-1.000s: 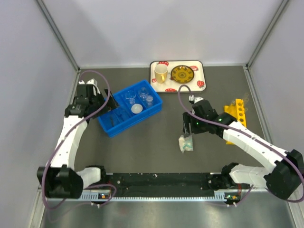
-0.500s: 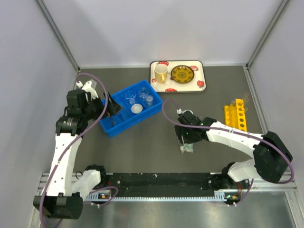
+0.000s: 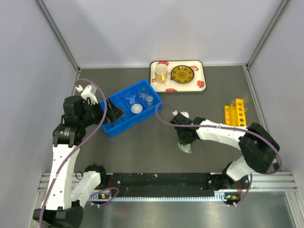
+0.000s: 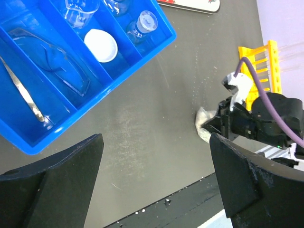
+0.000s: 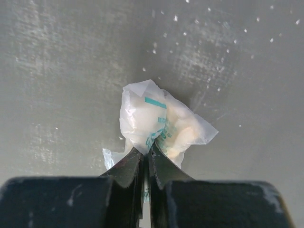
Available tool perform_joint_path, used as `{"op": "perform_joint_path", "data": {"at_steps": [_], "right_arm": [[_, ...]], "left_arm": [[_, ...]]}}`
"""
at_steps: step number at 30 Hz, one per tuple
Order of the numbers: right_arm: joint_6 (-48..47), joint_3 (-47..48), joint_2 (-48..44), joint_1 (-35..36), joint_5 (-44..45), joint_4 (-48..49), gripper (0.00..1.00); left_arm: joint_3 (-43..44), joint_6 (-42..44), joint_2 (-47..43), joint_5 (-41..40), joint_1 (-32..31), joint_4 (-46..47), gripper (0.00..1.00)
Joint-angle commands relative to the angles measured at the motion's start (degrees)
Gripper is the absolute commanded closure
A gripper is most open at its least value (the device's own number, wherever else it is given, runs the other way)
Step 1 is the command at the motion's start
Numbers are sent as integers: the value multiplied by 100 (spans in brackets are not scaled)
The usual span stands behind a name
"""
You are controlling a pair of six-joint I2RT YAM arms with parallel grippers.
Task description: Organize the chemistry lab equipment
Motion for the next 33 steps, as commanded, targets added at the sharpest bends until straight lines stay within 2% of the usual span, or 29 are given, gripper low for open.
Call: {"op": "perform_joint_path", "data": {"at_steps": [1,5,8,15,23,27,33], "right_arm": [[47,853,390,390,367,-299,100],[-120,2111,663,777,710,-1072,100],[-286,3192,909,988,711,-1284,100],[-673,5249,1743,1024,-403,-1259,100],[-884,7447,3185,1015,-1337,-960,100],[-885,7906,3678,1015,-1565,-425,100],[-692,7335,3810,1015,-1768,1173,100]], "left_arm": [[-239,-305,-362,202,-33,391,1],[-99,-253,-546,-26,-42,260,1],[33,-296,-731,-228,-33,137,1],[77,-665,-1346,-790,-33,233,1],[499,-964,-1435,-853,-33,338,1],[491,-1000,-1329,-633,-33,382,1],[315,-903,-1294,-677,-33,453,1]]}}
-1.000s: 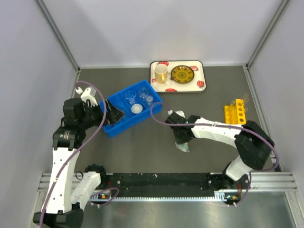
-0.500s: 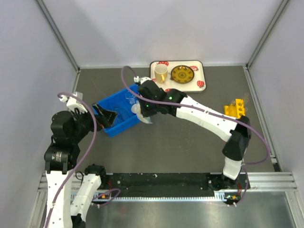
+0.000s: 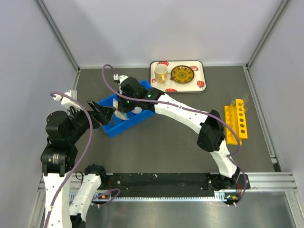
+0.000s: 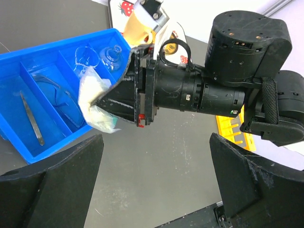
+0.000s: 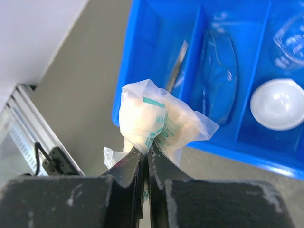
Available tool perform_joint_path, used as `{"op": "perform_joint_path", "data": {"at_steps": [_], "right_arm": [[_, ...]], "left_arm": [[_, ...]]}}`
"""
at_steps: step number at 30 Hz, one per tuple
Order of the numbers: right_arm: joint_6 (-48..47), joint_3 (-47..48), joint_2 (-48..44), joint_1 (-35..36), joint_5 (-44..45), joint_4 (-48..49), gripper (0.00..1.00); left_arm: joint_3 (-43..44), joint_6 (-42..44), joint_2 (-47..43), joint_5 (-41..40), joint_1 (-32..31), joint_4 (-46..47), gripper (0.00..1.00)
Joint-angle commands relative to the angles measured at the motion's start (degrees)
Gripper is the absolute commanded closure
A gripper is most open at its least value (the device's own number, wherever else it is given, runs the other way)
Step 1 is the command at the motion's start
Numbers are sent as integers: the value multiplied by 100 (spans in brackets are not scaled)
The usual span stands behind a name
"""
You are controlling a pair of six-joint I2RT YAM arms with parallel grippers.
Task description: Organize the chemistry lab equipment
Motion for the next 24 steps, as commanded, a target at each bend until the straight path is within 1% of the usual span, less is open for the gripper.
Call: {"op": "perform_joint_path", "data": {"at_steps": [1,3,4,10,17,24], "right_arm": [[100,-90,68,43,-334,1554,100],[170,-99,244,34,-404,1774,100],[188,-143,296,25,-440,2036,100],[390,-47,868,34,-669,2687,100],[416,138,1421,25,-765,3276,100],[618,542,1949,25,-958,3383,100]], "left_arm": [[-40,26,74,68,-9,322,1],[-66,44,101,60,-9,330,1],[-75,52,101,68,-9,322,1],[-110,105,145,130,-9,331,1],[-189,210,127,165,-9,313,1],[-321,228,162,297,-18,374,1]]}}
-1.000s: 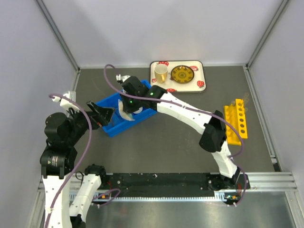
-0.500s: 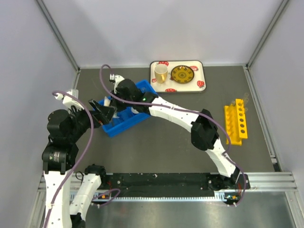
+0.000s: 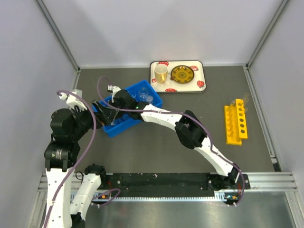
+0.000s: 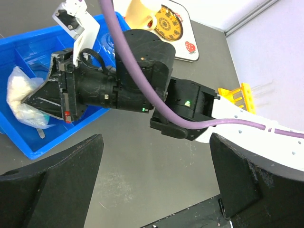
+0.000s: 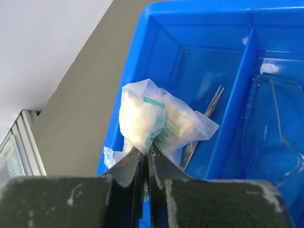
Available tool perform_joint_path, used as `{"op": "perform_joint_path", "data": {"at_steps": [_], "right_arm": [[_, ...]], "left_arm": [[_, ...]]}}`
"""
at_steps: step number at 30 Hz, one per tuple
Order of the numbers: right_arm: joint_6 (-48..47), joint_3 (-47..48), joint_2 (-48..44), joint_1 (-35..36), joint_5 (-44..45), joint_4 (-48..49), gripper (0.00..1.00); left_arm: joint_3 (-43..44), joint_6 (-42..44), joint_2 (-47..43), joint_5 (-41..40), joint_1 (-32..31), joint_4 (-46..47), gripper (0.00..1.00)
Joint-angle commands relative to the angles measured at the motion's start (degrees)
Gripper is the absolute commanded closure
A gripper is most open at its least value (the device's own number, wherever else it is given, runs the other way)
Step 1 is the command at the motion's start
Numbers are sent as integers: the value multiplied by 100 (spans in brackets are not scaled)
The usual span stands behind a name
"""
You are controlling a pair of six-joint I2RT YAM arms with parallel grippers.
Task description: Organize the chemistry lab equipment
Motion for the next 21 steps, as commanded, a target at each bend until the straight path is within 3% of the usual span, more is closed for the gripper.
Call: {"op": "perform_joint_path", "data": {"at_steps": [1,3,7,10,21], "right_arm": [[160,562,231,25,-226,520,100],[212,632,346,25,-261,511,96],[239,641,442,25,-262,502,66],[221,624,425,34,-279,511,57],[-104,159,-382,-1,-130,678,50]], "left_arm": [[-30,77,49,150,-16,326,1],[-47,69,57,159,-24,344,1],[-65,69,84,177,-16,370,1],[-65,60,93,194,-24,379,1],[75,218,172,107,-16,318,1]]}}
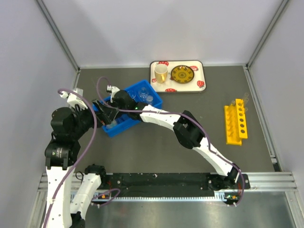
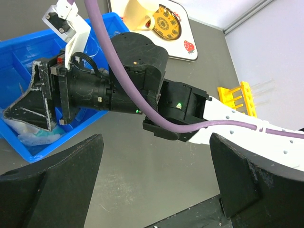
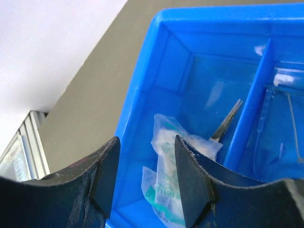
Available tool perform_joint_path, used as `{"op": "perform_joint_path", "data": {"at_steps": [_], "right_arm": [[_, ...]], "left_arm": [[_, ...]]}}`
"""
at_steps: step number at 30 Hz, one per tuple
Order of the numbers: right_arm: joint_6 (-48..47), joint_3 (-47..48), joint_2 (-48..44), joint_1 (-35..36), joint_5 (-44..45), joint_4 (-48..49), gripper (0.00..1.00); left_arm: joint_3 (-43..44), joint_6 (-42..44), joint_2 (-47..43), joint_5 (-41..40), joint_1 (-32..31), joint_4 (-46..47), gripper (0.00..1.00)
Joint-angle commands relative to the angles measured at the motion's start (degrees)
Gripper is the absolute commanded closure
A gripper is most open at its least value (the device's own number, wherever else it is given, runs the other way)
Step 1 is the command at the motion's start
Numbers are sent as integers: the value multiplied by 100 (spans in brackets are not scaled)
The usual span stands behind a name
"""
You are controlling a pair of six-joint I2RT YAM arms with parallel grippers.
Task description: Organize the chemistry lab equipment
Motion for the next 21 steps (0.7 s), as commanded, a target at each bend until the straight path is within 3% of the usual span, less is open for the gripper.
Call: {"op": "perform_joint_path", "data": {"at_steps": [1,7,11,14,15,16,21], "right_arm": [[-277,-237,-999,-18,152,422,49],[-66,-1783,-2423,-527,108,1274,46],[-310,-2793,-3478,-915,300,1214,41],[-793,-3286,-4330,-1152,818,749,25],[-926,-3418,-4715,-1231,977,678,9],[-1084,-3550,-4945,-1249,1144,616,2],[-2113,-4193,-6054,-1258,2532,72,1]], "left_arm": [[141,211,121,-24,-13,178,1],[396,686,227,-613,-127,-25,1],[440,897,464,-921,-154,-7,1],[414,932,622,-974,-154,133,1],[388,941,657,-965,-154,212,1],[361,959,719,-948,-154,369,1],[28,1143,825,-1097,-154,1186,1]]}}
